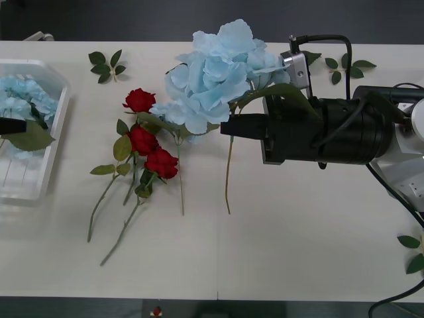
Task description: Put the red flowers into the right box and the blue flowers into the left box
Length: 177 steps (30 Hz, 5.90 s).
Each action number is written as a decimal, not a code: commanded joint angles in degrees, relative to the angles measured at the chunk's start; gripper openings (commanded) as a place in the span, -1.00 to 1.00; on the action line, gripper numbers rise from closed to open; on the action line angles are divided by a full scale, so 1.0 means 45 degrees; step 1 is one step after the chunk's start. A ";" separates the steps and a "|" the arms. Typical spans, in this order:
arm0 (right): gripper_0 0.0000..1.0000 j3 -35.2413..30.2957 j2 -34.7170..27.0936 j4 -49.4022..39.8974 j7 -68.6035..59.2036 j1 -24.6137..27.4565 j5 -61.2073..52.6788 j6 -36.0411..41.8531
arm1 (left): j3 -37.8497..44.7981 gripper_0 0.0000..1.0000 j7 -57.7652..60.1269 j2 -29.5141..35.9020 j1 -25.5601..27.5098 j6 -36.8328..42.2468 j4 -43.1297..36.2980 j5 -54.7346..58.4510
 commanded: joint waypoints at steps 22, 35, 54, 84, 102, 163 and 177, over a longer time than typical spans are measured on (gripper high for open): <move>-1.00 -0.0011 0.0161 -0.0559 -0.0626 -0.0190 -0.0030 -0.0250 | -0.8012 1.00 -0.7765 -0.3416 -0.0561 -0.4256 -0.1216 0.9004; -1.00 -0.0011 0.0181 -0.0559 -0.0626 -0.0190 -0.0030 -0.0289 | -0.9594 1.00 -0.7765 -0.5018 0.0982 -0.4100 -0.2036 0.9257; -1.00 -0.0011 0.0181 -0.0559 -0.0626 -0.0190 -0.0030 -0.0367 | -0.9868 -0.99 -0.7765 -0.6717 0.0493 -0.5057 -0.2095 0.8066; 1.00 -0.0011 0.0181 -0.0559 -0.1055 -0.0209 -0.0030 -0.0387 | -0.8735 -1.00 -0.7765 -0.5057 0.0376 -0.5623 -0.2095 0.8789; 1.00 -0.0636 -0.0522 -0.0559 -0.1602 -0.0209 0.1024 -0.0328 | -0.5395 -1.00 -0.7765 0.1213 0.0337 -0.4686 0.1206 0.8906; 1.00 -0.4522 -0.6733 0.0066 0.2245 0.3111 -0.5538 0.3090 | -0.1567 0.52 -0.7765 0.2521 0.3189 -0.6815 0.3843 0.4941; 1.00 -0.4522 -0.6714 0.0066 0.2304 0.3111 -0.5577 0.3090 | -0.4790 0.50 -0.3945 0.2502 0.1509 -0.6268 -0.1841 0.3691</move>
